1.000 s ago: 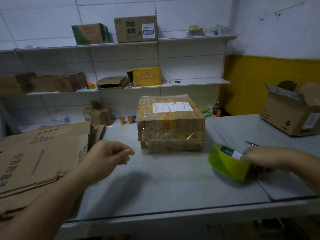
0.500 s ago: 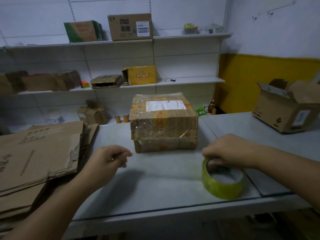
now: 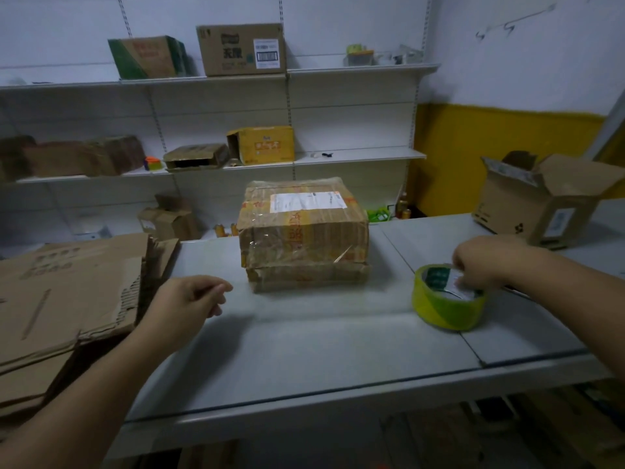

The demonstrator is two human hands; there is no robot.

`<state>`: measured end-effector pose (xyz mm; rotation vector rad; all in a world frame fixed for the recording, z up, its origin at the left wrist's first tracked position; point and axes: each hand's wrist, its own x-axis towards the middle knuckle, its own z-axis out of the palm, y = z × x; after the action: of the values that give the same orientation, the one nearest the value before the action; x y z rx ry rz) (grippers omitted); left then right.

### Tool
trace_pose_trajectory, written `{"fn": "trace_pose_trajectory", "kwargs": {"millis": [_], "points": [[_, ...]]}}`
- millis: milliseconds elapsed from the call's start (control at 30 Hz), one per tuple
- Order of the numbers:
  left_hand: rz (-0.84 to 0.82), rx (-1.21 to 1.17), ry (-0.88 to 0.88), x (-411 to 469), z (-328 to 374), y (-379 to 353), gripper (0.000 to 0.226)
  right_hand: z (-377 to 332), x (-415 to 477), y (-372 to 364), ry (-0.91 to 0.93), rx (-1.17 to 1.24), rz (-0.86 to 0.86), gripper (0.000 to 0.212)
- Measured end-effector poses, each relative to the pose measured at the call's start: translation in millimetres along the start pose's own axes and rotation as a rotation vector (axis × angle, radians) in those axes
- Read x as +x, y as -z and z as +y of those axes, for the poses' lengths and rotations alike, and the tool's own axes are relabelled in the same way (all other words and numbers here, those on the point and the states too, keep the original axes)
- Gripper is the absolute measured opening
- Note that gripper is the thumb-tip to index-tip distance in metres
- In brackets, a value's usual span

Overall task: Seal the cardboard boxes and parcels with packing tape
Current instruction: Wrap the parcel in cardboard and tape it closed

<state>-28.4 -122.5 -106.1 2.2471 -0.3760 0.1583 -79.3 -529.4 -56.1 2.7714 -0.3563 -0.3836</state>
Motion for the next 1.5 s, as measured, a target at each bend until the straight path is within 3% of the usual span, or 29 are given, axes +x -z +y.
{"fn": "trace_pose_trajectory", "kwargs": {"millis": [67, 167, 267, 400, 467, 500, 667, 867, 1200, 1333, 1500], "points": [[0.027, -0.003, -0.019, 1.1, 1.9, -3.7, 0.017, -12.2, -0.4, 3.2, 0.07, 0.127, 0.063, 0.035], [0.076, 0.003, -0.027, 2.0, 2.7, -4.7, 0.02, -44.6, -15.1, 2.8, 0.336, 0.446, 0.092, 0.054], [0.11, 0.042, -0.068, 2.3, 2.5, -1.9, 0.022, -63.0, -19.5, -5.1, 0.455, 0.327, 0.016, 0.063], [0.153, 0.13, -0.205, 0.0, -2.1, 1.0, 0.021, -46.5, -0.7, -2.0, 0.378, 0.496, 0.089, 0.04], [0.16, 0.136, -0.238, 1.1, -4.1, -1.8, 0.02, -44.3, 5.8, -1.4, 0.388, 0.409, 0.06, 0.018], [0.16, 0.115, -0.234, 3.0, -5.0, -3.3, 0.019, -45.0, 8.6, -3.6, 0.398, 0.36, 0.055, 0.017], [0.167, -0.002, -0.176, 12.8, -6.3, -12.4, 0.016, -42.5, 14.8, 0.2, 0.392, 0.314, 0.151, 0.02], [0.229, 0.079, -0.261, 24.2, -11.8, -17.5, 0.019, -36.1, 24.8, 14.6, 0.379, 0.276, 0.153, 0.027], [0.326, 0.113, -0.211, 41.8, -15.8, -23.0, 0.029, -43.8, 54.0, 28.5, 0.355, 0.25, 0.131, 0.035], [0.336, 0.087, -0.172, 51.8, -16.1, -28.9, 0.021, -46.9, 60.5, 28.9, 0.349, 0.278, 0.147, 0.028], [0.273, -0.034, -0.101, 60.1, -13.3, -34.9, 0.01, -52.9, 65.7, 29.2, 0.363, 0.271, 0.153, 0.056]]}}
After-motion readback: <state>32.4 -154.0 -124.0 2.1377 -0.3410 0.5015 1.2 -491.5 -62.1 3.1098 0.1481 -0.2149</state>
